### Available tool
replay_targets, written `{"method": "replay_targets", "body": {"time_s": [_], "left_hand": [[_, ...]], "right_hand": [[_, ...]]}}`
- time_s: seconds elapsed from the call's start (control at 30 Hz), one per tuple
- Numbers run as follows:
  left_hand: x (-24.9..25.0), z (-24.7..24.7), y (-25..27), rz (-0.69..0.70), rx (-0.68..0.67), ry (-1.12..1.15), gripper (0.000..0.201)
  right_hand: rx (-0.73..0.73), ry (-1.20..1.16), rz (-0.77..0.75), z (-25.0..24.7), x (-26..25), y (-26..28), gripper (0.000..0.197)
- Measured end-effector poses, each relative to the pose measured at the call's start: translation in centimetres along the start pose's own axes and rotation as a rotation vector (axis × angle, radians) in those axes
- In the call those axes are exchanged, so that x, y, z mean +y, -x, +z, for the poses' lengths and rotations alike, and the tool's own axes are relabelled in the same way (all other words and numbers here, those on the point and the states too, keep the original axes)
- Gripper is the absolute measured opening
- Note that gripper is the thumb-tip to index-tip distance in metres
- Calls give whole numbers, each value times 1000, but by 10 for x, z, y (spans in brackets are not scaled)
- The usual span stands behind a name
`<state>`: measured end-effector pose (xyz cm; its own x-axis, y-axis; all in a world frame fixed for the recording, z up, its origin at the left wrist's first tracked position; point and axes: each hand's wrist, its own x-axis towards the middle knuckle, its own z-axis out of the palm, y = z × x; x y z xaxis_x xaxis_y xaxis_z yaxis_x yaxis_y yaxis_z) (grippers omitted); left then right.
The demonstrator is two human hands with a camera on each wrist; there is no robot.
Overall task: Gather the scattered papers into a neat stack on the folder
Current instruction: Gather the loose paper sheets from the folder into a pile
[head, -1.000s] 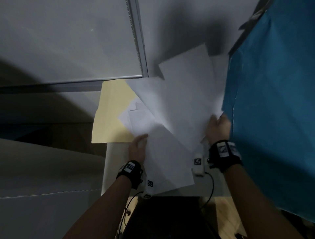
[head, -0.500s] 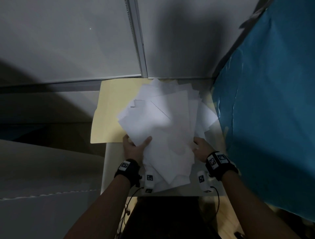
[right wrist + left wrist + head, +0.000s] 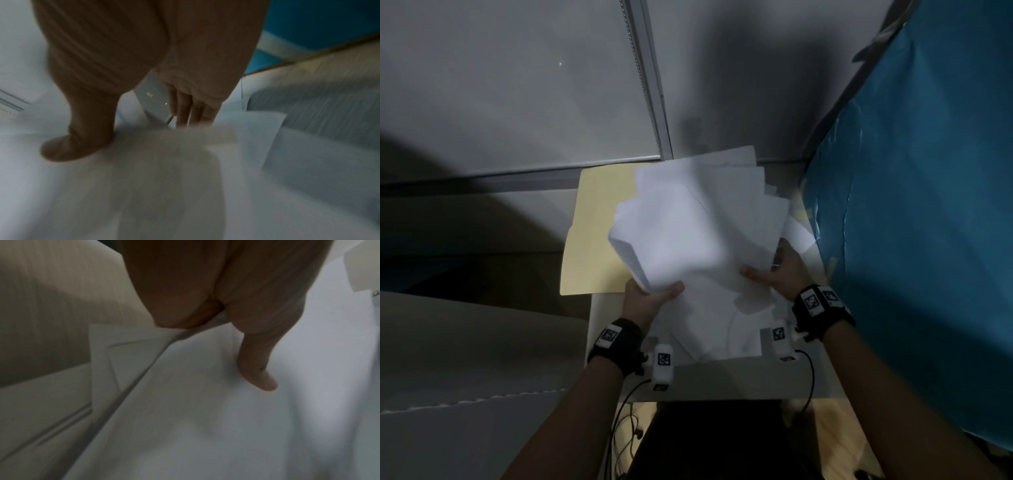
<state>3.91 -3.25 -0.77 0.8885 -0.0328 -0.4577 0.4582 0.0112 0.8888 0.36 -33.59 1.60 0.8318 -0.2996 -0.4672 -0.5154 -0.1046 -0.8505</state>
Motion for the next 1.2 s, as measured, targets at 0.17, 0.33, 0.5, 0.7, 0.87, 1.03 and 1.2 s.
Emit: {"method": "replay_targets", "body": {"time_s": [0.17, 0.33, 0.5, 0.7, 0.87, 1.03, 1.2], "left_hand": [[30, 29, 4, 149, -4, -52, 41], [84, 55, 22, 356, 152, 27, 42], [105, 57, 31, 442, 123, -18, 55], [100, 60, 20, 431, -26, -140, 48], [80, 55, 11, 280, 41, -179, 35], [70, 13, 5, 299, 245, -168, 34], [1, -24, -5, -62, 233, -483, 37]], "right_hand": [[51, -66, 6, 22, -31, 13, 62], [144, -164, -278, 3, -74, 40, 57], [137, -21, -257, -8, -84, 56, 49], [106, -73, -262, 2, -64, 36, 49], [102, -117, -233, 17, -61, 25, 27], [58, 29, -287, 3, -36, 17, 44], [288, 310, 191, -4, 34, -7, 82]]}}
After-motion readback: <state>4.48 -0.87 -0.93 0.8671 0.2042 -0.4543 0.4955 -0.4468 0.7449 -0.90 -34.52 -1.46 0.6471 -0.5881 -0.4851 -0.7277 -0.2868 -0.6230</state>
